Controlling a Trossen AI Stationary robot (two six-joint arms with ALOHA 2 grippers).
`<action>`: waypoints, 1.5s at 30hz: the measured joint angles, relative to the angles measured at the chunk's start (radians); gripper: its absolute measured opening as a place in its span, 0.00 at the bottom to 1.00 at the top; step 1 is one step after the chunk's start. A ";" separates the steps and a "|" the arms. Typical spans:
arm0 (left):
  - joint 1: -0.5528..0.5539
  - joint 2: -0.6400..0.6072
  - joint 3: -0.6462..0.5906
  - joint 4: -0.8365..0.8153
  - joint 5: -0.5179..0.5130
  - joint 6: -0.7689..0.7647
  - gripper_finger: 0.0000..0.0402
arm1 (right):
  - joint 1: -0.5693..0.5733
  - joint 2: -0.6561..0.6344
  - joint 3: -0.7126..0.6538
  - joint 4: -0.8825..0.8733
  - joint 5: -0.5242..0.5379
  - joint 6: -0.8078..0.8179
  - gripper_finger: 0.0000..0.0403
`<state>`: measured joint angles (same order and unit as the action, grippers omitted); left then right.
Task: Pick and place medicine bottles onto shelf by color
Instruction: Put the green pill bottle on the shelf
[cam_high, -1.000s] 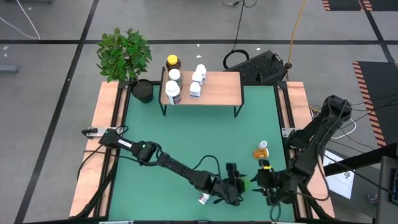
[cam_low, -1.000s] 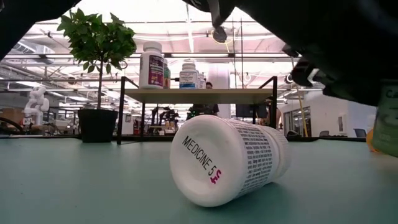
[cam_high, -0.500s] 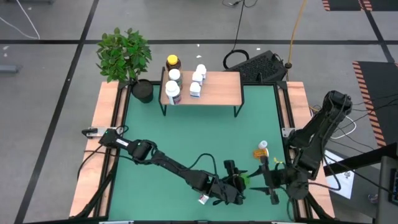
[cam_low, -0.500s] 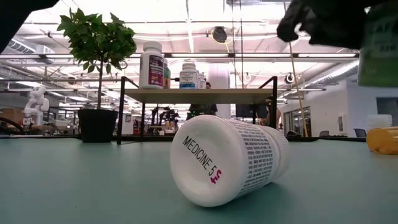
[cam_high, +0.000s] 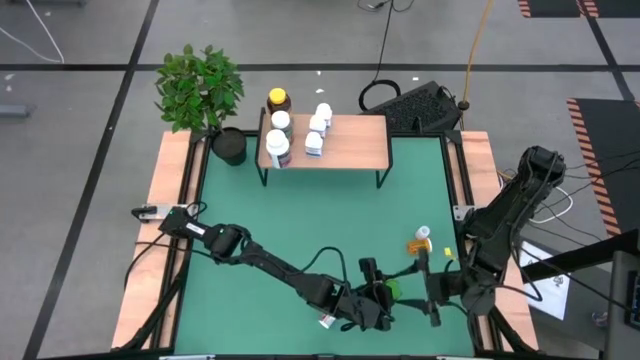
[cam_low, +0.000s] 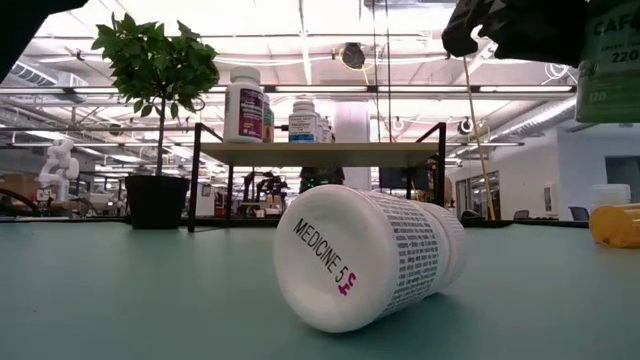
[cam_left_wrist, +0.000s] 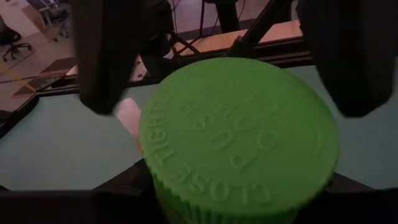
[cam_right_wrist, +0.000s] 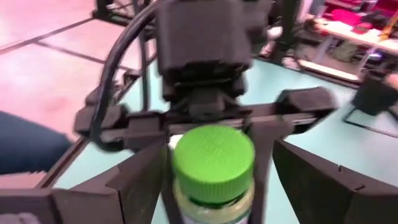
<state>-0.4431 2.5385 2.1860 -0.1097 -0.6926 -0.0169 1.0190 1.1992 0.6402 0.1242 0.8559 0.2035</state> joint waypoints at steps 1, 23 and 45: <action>0.000 0.000 0.000 0.000 0.000 0.000 0.53 | -0.001 0.000 -0.003 0.000 -0.015 -0.001 0.72; 0.004 0.000 0.000 0.007 0.015 -0.058 0.53 | -0.088 0.000 -0.065 0.140 -0.135 -0.007 0.48; -0.021 -0.164 0.000 -0.603 -0.086 -0.381 0.87 | -0.397 -0.332 -0.065 -0.008 -0.407 -0.192 0.50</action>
<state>-0.4641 2.3750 2.1857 -0.7125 -0.7789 -0.3982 0.6217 0.8674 0.5751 0.1163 0.4494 0.0115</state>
